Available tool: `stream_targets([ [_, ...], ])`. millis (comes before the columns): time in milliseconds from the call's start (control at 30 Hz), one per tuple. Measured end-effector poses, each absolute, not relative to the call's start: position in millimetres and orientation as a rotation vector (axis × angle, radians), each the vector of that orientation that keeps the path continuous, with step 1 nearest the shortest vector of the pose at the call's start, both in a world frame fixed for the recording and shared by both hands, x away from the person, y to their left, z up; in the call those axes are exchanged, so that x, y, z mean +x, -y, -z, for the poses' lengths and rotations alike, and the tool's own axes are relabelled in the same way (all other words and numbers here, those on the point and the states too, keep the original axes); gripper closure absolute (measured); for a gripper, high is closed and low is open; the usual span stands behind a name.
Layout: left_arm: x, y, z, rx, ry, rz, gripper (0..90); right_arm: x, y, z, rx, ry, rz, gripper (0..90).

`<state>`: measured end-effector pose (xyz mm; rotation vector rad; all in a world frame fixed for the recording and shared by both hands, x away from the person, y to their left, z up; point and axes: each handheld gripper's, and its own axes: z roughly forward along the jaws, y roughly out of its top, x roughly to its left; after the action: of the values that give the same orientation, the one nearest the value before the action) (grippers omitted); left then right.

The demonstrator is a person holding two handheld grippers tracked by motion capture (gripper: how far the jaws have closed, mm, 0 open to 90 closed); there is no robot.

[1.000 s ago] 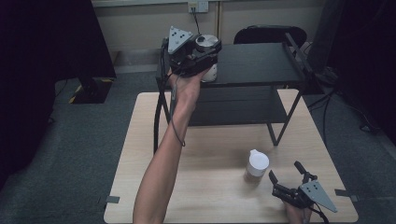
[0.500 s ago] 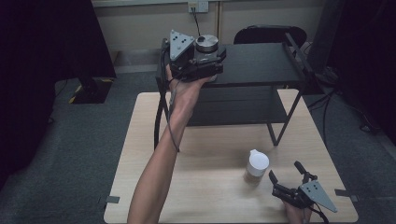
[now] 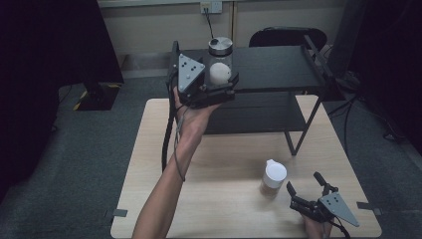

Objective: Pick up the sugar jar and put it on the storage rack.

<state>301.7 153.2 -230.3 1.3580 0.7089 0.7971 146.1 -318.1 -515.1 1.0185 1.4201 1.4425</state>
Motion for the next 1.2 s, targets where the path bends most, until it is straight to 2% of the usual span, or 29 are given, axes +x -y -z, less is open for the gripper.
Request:
stream_targets([
  [367,280,-156,259,1.391,-0.68,-0.773,0.0,146,317,515,1.021,-1.417,-1.44,1.5],
  [1000,240,-172,315,1.31,-0.675,-0.706,0.0,146,317,515,1.022,-1.416,-1.439,1.5],
  [1200,225,-177,336,1.308,-0.674,-0.726,0.0,146,317,515,1.022,-1.416,-1.439,1.5],
])
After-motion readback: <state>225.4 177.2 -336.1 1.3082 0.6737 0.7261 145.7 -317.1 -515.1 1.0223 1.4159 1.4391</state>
